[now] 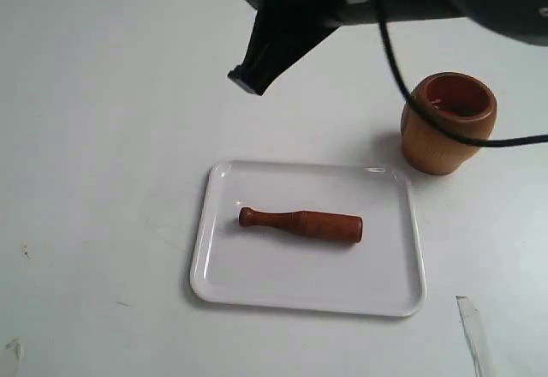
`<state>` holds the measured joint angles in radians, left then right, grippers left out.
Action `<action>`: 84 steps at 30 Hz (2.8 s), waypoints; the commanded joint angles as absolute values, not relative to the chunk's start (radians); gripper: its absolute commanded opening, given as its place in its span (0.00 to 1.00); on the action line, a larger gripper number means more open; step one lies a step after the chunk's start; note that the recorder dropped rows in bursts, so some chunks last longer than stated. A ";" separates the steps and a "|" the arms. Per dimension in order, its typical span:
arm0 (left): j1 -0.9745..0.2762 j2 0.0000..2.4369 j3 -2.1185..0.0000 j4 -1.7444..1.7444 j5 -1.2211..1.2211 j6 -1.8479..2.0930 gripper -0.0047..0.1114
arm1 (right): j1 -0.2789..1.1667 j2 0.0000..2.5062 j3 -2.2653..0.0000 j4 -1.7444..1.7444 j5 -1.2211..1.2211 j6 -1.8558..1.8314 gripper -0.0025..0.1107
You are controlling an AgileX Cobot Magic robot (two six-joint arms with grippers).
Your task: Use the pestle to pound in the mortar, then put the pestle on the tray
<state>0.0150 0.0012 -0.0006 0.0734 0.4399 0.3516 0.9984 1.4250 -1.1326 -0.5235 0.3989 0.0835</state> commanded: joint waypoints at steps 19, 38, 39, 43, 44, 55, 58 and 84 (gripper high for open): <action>0.007 0.000 0.000 0.066 0.437 0.343 0.04 | 0.998 0.491 -0.576 -0.400 -0.036 0.191 0.02; 0.007 0.000 0.000 0.066 0.437 0.343 0.04 | 0.998 0.000 -0.466 -0.350 0.490 0.191 0.02; 0.007 0.000 0.000 0.066 0.437 0.343 0.04 | 0.998 0.000 -0.466 -0.348 0.544 0.191 0.02; 0.007 0.000 0.000 0.066 0.437 0.343 0.04 | 0.998 0.000 -0.442 -0.317 0.597 0.191 0.02; 0.007 0.000 0.000 0.066 0.437 0.343 0.04 | 0.998 0.000 -0.424 -0.306 0.564 0.191 0.02; 0.007 0.000 0.000 0.066 0.437 0.343 0.04 | 0.998 0.000 -0.243 -0.110 0.317 0.285 0.02; 0.007 0.000 0.000 0.066 0.437 0.343 0.04 | 0.998 0.000 -0.191 -0.144 0.291 0.281 0.02; 0.007 0.000 0.000 0.066 0.437 0.343 0.04 | 0.945 0.000 0.000 -0.155 0.349 0.300 0.02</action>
